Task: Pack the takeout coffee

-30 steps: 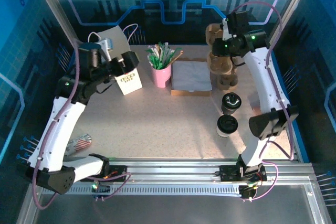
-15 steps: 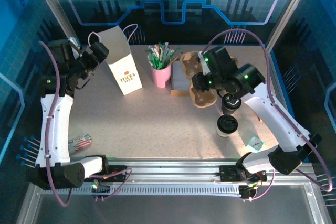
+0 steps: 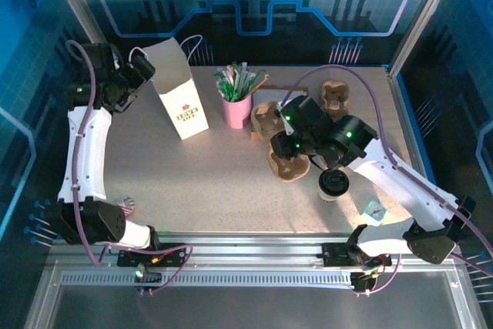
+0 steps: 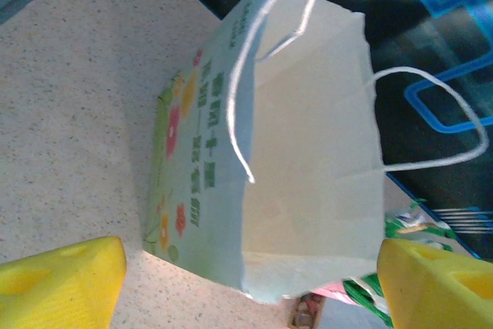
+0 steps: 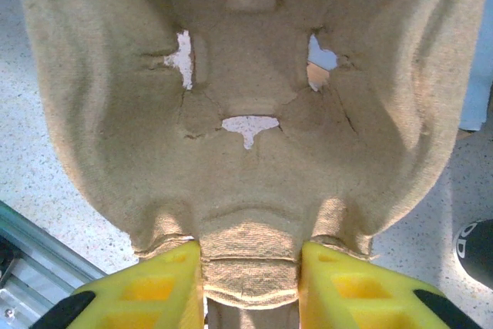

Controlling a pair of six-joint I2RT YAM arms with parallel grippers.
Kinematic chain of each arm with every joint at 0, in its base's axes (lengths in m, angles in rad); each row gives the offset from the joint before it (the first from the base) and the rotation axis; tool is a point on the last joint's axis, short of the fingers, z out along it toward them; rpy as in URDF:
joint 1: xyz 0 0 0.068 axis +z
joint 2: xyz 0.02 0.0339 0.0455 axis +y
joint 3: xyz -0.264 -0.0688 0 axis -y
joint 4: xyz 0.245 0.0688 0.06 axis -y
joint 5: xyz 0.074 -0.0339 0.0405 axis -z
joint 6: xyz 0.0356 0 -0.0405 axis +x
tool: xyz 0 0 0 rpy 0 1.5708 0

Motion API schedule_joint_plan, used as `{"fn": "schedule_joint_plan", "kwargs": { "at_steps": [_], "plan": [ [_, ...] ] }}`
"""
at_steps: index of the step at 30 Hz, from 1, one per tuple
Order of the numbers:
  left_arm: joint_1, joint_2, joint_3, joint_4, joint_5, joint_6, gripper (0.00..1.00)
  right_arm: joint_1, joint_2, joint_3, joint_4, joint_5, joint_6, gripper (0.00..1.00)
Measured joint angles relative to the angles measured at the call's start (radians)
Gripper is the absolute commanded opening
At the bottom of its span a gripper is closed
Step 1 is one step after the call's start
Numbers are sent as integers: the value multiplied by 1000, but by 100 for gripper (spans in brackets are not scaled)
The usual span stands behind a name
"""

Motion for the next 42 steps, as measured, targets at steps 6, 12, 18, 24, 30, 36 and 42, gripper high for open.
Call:
{"fn": "schedule_joint_plan", "kwargs": {
  "at_steps": [6, 12, 18, 24, 30, 36, 42],
  "plan": [
    [0, 65, 26, 1, -40, -1, 76, 24, -4, 0, 10, 1, 4, 32],
    [0, 145, 85, 8, -45, -4, 64, 47, -4, 0, 11, 4, 8, 32],
    [-20, 196, 98, 25, -45, -7, 62, 53, -4, -2, 14, 13, 8, 32],
    [-50, 246, 100, 27, -45, -8, 52, 54, -4, -20, 19, 19, 8, 32],
    [-60, 260, 100, 28, -45, -8, 44, 55, -4, -43, 25, 19, 8, 32],
    [-72, 260, 99, 34, -50, -6, 37, 55, -4, -61, 27, 19, 8, 32],
    [-89, 251, 71, 38, -53, -5, 29, 55, -4, -68, 34, 19, 8, 32]
  ]
}}
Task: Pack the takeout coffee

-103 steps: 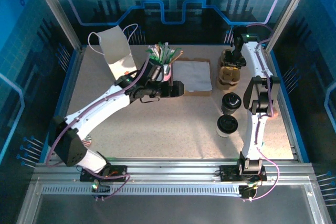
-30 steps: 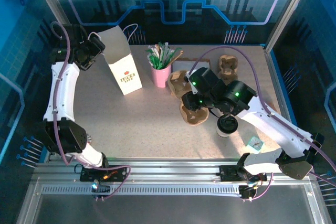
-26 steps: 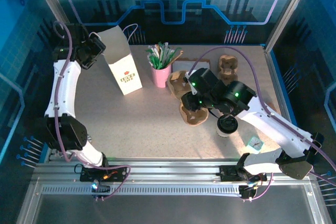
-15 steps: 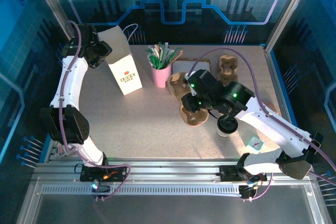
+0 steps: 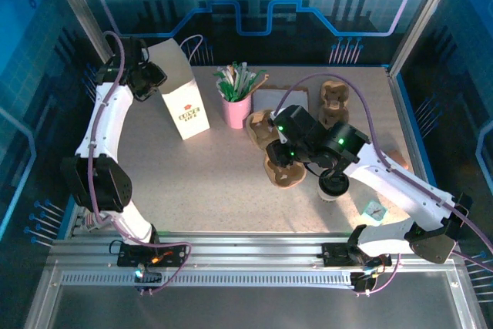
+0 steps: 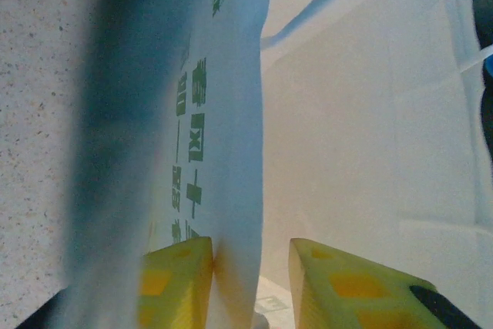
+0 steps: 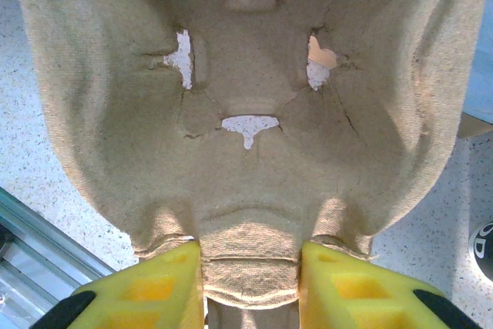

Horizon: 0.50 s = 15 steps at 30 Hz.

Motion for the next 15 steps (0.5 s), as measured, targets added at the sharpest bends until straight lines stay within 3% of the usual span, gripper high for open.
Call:
{"fn": "schedule_joint_plan", "kwargs": {
  "at_steps": [10, 15],
  "plan": [
    [-16, -72, -51, -11, 1, -2, 0, 0, -3, -19, 1, 0, 0, 32],
    [-43, -169, -90, -31, 2, -1, 0, 0, -6, -24, 8, 0, 0, 32]
  ]
}}
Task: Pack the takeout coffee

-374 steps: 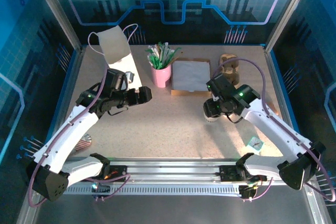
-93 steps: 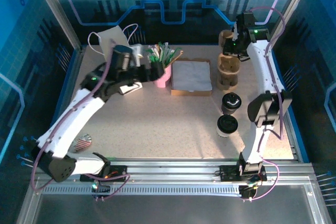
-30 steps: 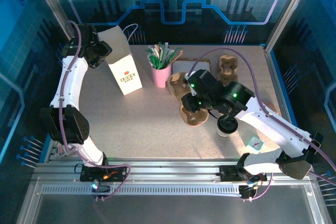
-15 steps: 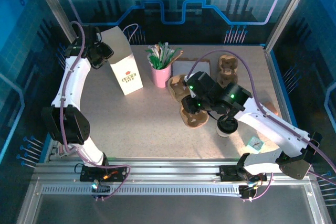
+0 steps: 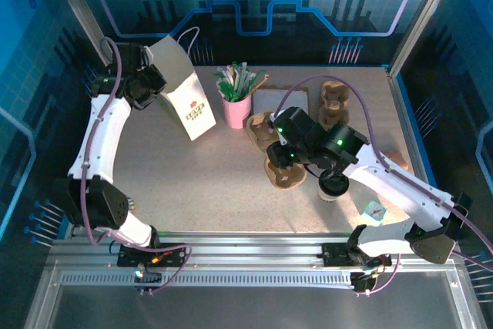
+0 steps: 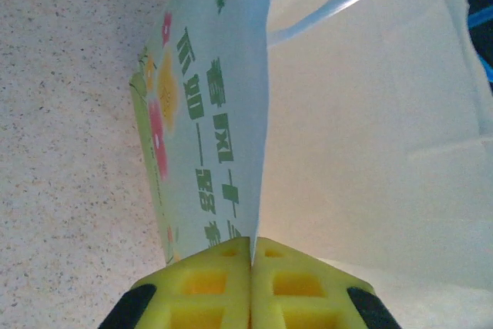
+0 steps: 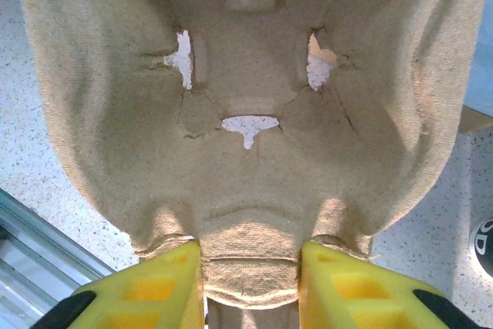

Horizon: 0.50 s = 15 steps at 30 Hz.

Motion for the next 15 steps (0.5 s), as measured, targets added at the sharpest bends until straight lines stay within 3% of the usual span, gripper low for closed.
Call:
{"fn": "schedule_joint_plan", "kwargs": {
  "at_steps": [5, 15],
  "plan": [
    [-48, -126, -78, -13, 0, -3, 0, 0, -9, -14, 7, 0, 0, 32],
    [-241, -346, -268, -68, -21, -25, 0, 3, -27, -23, 3, 0, 0, 32]
  ]
}}
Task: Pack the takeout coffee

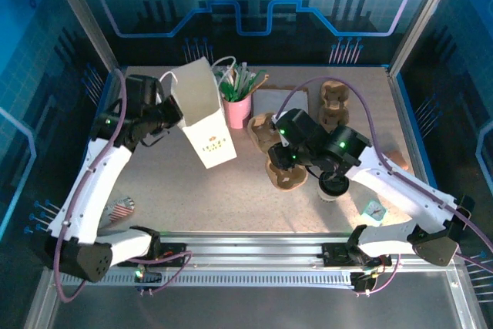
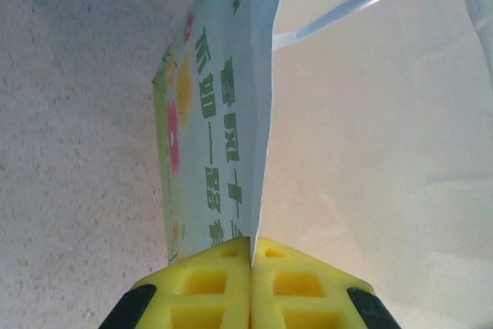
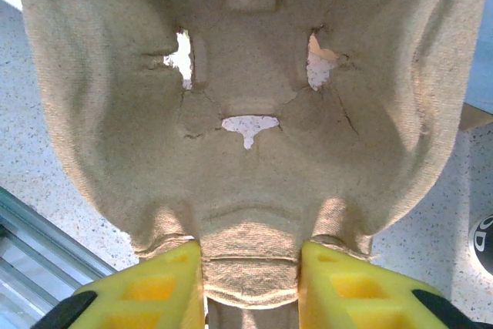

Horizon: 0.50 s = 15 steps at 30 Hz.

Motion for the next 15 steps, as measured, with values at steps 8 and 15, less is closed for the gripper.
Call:
{"fn": "schedule_joint_plan", "kwargs": {
  "at_steps": [8, 15],
  "plan": [
    [-162, -119, -73, -50, -77, -57, 0, 87, -21, 90, -66, 32, 1, 32],
    [-259, -189, -147, -71, -145, -138, 0, 165, -21, 186, -116, 90, 12, 32]
  ]
}}
